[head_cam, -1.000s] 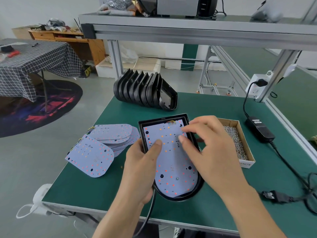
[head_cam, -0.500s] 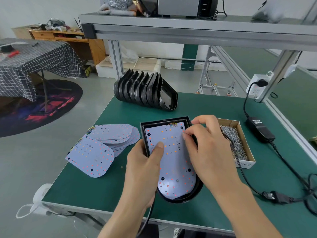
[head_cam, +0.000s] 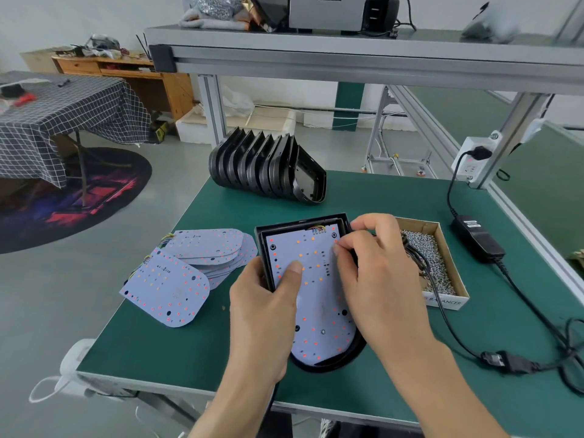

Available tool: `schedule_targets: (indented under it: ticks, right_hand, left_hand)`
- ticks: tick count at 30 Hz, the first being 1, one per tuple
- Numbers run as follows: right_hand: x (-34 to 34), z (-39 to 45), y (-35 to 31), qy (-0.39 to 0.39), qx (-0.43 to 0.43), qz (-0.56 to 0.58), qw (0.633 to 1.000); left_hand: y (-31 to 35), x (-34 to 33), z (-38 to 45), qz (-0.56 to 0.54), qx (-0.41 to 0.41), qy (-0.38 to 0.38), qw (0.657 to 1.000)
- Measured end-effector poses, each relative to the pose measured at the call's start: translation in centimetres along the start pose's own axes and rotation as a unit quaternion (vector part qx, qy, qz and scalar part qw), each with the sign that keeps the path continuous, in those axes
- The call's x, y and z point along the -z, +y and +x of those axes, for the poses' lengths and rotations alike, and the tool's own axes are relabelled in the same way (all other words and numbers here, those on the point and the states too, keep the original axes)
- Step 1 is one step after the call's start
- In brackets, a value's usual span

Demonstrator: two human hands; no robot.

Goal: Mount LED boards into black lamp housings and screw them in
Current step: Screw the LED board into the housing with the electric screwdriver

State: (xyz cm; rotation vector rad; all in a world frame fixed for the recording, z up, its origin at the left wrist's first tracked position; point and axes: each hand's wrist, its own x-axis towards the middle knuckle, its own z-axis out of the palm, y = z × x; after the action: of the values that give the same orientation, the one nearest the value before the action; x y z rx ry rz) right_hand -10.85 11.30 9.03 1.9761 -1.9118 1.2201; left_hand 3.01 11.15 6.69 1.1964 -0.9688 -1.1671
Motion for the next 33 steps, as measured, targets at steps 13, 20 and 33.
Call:
schedule_targets:
  ticks: [13,20,33]
  right_hand:
    - [0.0,-0.5,0.0,0.051,0.019,0.016,0.998]
    - [0.0,-0.6,0.5,0.03,0.037,0.027,0.999]
    - [-0.6,-1.0,0.9,-0.037,-0.005,0.011,0.999]
  left_hand:
    - [0.5,0.1,-0.4,-0.003,0.013,0.012,1.0]
    - [0.0,0.1,-0.4,-0.038,0.035,0.01,0.999]
    - [-0.7,0.2,0.5,-0.024,0.106,0.012,0.994]
